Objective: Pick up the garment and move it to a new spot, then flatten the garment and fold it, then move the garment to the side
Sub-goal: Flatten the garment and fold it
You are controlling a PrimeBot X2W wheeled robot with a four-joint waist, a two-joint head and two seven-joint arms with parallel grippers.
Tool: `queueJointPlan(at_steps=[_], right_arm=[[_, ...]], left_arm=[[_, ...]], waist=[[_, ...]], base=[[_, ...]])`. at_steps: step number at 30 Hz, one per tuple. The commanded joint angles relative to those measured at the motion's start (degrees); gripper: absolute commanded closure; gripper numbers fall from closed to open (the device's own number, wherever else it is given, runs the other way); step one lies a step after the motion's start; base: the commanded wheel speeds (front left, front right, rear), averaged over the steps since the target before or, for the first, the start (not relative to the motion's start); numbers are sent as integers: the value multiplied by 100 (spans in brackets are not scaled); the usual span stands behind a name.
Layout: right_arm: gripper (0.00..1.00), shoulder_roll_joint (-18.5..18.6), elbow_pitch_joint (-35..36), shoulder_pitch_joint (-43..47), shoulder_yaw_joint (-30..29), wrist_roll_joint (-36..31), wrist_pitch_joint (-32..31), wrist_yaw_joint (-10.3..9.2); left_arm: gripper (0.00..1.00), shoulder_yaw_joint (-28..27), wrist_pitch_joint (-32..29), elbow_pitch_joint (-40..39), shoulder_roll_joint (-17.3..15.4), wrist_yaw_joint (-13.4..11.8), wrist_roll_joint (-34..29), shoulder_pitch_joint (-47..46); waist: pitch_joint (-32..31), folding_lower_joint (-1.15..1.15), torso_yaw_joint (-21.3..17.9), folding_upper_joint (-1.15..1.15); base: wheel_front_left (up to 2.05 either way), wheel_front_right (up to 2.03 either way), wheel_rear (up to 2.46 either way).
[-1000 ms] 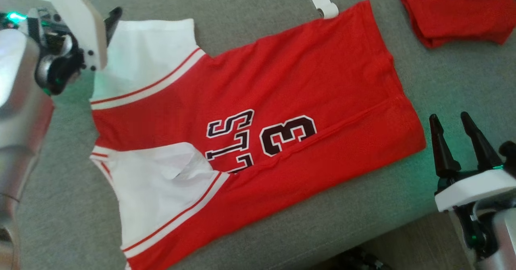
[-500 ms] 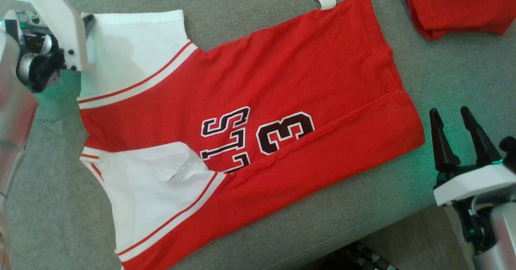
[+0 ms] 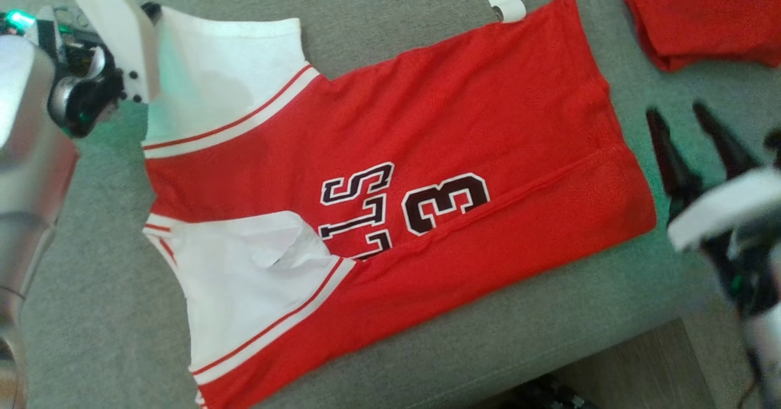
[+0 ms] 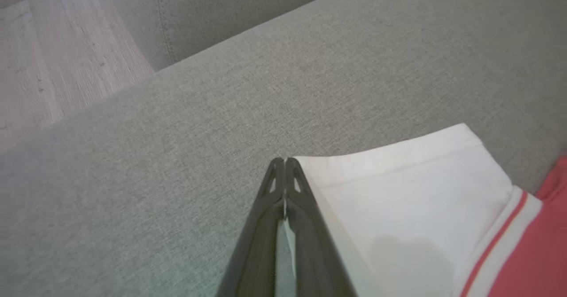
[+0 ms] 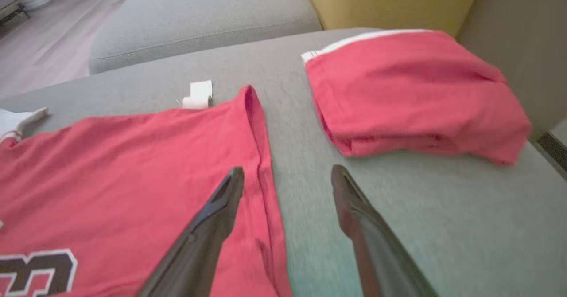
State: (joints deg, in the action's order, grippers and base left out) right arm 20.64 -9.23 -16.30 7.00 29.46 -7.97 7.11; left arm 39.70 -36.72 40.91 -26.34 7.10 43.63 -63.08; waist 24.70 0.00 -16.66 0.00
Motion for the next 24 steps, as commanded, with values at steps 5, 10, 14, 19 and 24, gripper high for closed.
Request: queueJointPlan(at_steps=[5,10,14,19,24], right_arm=[[0,451,-292,-1254,492,861,-1253,37],[0,552,-1016,-1921,729,1034,-1824,37],[0,547,-1736,-2438,970,1011,-1985,37],[0,401,-2419,-2917,1215,1083,-1827,37],[0,305,-2867,-3213,1469,1205,-1613,37]], left_arm=[[100,45,363,-557,-32,32,-24,-457],[100,265,612,-888,56,36,-27,-578],[100,447,915,-1161,93,37,8,-676],[100,695,1075,-1300,105,37,89,-753],[100,881,1177,-1318,66,38,179,-822]], waist=[[-24,0,304,0],[1,0,517,0],[38,0,682,0],[77,0,826,0],[91,0,928,0]], base=[[0,0,0],[0,0,0],[0,0,0],[0,0,0],[0,0,0]])
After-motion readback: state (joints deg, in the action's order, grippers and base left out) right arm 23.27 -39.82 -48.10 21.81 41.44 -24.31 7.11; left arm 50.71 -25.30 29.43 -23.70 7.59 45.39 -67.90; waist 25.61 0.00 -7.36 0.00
